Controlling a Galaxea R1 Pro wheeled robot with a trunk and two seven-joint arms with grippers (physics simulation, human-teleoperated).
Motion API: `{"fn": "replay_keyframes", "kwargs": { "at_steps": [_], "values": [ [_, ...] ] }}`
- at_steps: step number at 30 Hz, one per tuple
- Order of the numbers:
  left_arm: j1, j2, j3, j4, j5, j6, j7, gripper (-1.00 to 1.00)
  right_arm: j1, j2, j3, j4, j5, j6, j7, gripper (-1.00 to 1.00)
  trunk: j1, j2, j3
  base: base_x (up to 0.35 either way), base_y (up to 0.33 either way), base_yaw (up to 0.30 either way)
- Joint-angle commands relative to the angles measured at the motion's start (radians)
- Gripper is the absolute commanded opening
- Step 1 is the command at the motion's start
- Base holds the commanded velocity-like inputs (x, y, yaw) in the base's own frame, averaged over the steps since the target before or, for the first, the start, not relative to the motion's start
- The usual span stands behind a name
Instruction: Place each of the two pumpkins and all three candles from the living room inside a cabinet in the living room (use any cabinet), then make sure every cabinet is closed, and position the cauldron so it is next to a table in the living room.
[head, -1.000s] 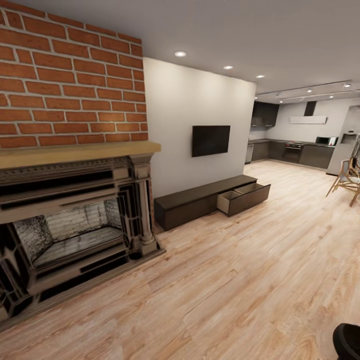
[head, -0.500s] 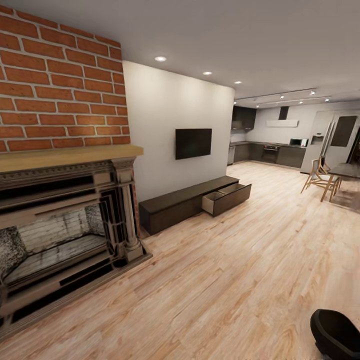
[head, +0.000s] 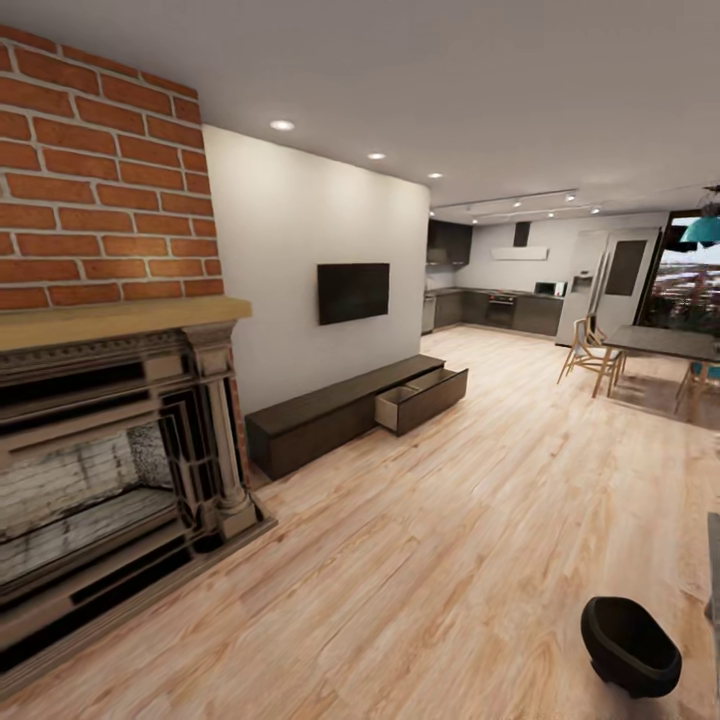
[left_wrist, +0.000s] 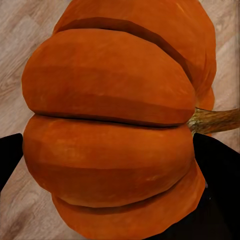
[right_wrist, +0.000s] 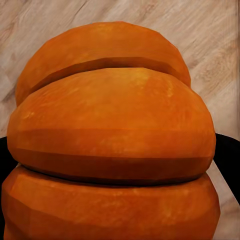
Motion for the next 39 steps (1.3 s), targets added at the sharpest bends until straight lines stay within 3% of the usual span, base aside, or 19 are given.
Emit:
{"fn": "replay_keyframes", "kwargs": {
  "at_steps": [1, 10, 39],
  "values": [
    [0.0, 0.0, -0.001, 0.0, -0.001, 0.001, 0.002, -1.0, 0.0, 0.0, 0.0, 0.0, -0.001, 0.0, 0.0, -1.0, 0.0, 0.0, 0.001, 0.0, 0.0, -0.227],
    [0.0, 0.0, -0.001, 0.0, -0.001, 0.001, 0.002, -1.0, 0.0, 0.004, 0.001, 0.0, 0.001, 0.002, -0.001, -1.0, 0.0, 0.0, 0.002, 0.0, 0.0, -0.071],
    [0.0, 0.0, -0.001, 0.0, -0.001, 0.001, 0.002, -1.0, 0.0, 0.013, 0.002, 0.0, 0.0, 0.003, -0.002, -1.0, 0.0, 0.0, -0.044, 0.0, 0.0, 0.0]
  ]
}}
